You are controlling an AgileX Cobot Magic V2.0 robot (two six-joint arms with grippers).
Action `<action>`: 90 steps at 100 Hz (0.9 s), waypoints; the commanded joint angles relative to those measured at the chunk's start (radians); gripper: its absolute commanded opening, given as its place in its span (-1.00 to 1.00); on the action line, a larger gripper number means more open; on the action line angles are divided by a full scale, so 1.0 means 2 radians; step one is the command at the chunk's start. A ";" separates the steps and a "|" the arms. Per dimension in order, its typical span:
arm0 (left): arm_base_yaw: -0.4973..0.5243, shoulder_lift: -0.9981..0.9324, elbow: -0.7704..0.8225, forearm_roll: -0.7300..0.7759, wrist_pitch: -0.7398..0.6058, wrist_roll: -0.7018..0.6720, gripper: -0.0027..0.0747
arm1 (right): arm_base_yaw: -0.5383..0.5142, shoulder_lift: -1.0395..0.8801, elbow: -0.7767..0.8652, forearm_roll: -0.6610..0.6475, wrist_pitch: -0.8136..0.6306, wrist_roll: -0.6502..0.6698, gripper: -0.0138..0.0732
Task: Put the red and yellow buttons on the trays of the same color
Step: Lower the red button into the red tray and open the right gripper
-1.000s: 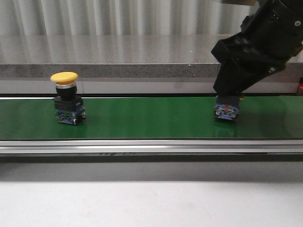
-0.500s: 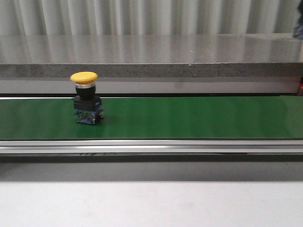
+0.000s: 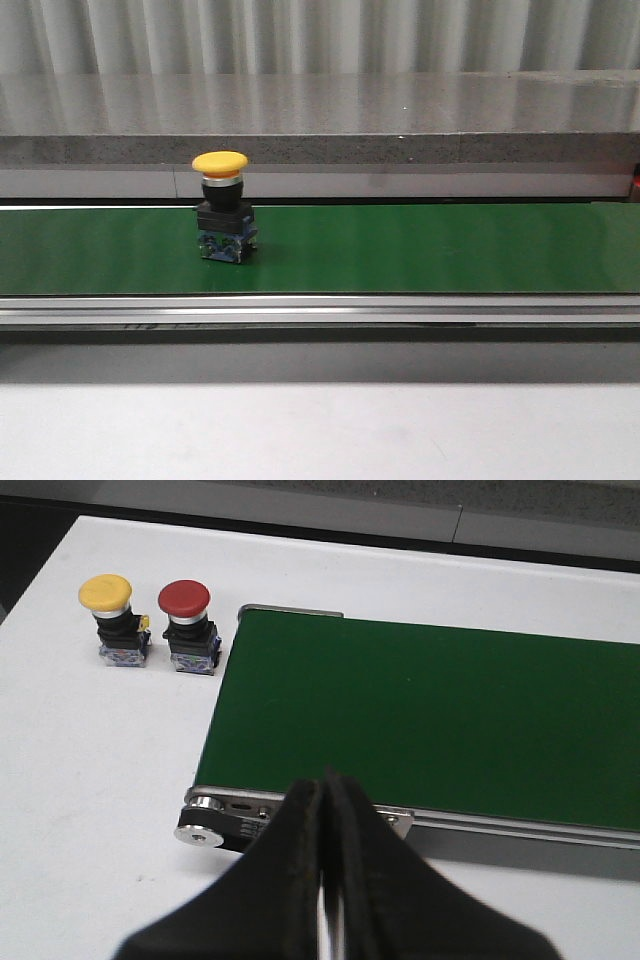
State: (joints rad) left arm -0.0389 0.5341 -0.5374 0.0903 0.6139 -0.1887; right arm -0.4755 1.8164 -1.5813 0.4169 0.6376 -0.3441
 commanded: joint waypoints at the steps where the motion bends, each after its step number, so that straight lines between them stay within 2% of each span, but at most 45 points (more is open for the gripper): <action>1: -0.005 0.001 -0.014 0.001 -0.033 -0.001 -0.98 | -0.002 0.009 -0.034 0.013 -0.037 0.000 -0.40; 19: -0.005 0.001 -0.014 0.001 -0.033 -0.001 -0.98 | -0.002 0.065 -0.063 0.013 -0.041 0.000 -0.40; 66: -0.005 0.001 -0.014 0.001 -0.033 -0.001 -0.98 | -0.002 0.134 -0.064 0.013 -0.052 0.000 -0.38; 71: -0.005 0.001 -0.014 0.001 -0.033 -0.001 -0.98 | -0.002 0.136 -0.064 0.013 -0.051 0.000 -0.31; 78: -0.005 0.001 -0.014 0.001 -0.033 -0.001 -0.98 | -0.002 0.137 -0.064 0.013 -0.049 0.000 -0.11; 90: -0.005 0.001 -0.014 0.001 -0.033 -0.001 -0.98 | -0.002 0.137 -0.064 0.013 -0.047 0.000 0.41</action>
State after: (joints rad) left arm -0.0389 0.5341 -0.5374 0.0903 0.6139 -0.1887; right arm -0.4755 2.1509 -1.6709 0.4191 0.5769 -0.3441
